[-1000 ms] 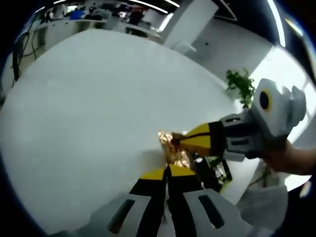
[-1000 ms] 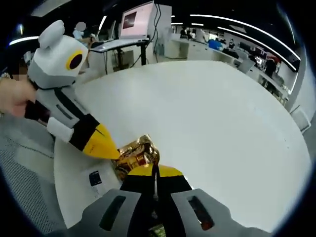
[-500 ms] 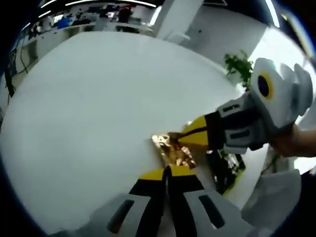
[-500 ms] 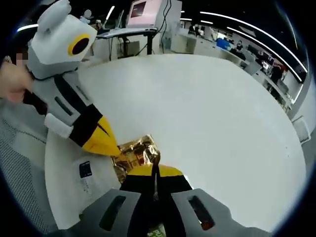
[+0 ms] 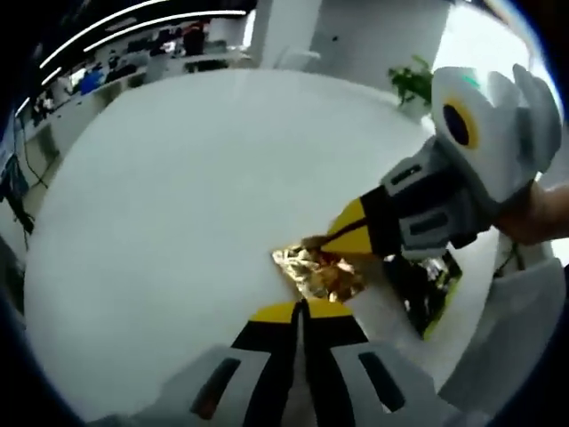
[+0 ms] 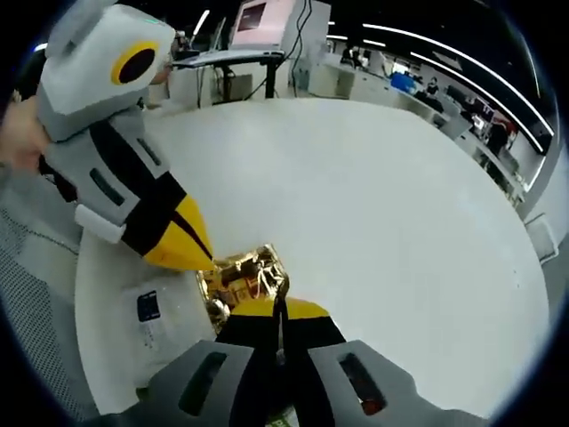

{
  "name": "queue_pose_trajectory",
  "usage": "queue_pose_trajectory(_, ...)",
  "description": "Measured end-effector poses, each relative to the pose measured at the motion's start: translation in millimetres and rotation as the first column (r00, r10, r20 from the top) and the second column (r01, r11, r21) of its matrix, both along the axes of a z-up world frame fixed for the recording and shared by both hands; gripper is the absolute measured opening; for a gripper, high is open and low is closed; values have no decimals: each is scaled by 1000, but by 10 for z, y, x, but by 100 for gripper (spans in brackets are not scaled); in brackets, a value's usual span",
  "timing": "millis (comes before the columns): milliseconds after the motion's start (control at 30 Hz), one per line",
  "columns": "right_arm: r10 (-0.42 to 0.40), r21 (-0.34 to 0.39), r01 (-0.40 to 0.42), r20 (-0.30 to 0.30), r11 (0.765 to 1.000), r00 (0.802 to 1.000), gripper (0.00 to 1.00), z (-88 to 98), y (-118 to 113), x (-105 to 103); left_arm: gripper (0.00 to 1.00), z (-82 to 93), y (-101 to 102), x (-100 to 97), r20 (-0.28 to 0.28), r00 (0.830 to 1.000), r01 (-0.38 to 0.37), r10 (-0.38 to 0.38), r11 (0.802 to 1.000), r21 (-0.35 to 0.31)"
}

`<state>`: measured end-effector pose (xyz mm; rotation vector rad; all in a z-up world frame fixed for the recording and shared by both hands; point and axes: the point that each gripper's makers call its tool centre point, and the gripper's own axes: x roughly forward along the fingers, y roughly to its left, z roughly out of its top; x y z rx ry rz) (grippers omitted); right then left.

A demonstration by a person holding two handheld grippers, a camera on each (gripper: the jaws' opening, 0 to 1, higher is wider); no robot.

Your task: Arrange the skincare products in the storage area until every visible bottle or jar stands upright without overlapping.

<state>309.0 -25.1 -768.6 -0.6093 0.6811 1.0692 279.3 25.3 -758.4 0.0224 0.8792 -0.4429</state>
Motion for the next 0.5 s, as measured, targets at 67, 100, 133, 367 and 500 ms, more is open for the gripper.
queue_pose_trajectory(67,3,-1,-3,4,1000,1000,1,-2,-4,6,5,42,28,49,23,1000,11,-12,1000,24)
queue_pose_trajectory(100,4,-1,-4,3,1000,1000,1,-1,-5,6,4,84,22,100,53,998,36,-38,999,39)
queue_pose_trajectory(133,4,0,-4,3,1000,1000,1,1,-5,4,4,111,-1,135,72,996,51,-54,998,39)
queue_pose_trajectory(367,9,3,-9,-1,1000,1000,1,-6,5,2,13,46,-371,186,134,946,276,-295,950,148)
queue_pose_trajectory(500,30,-10,-30,13,1000,999,1,-3,9,-6,15,-85,-389,182,108,938,303,-330,930,209)
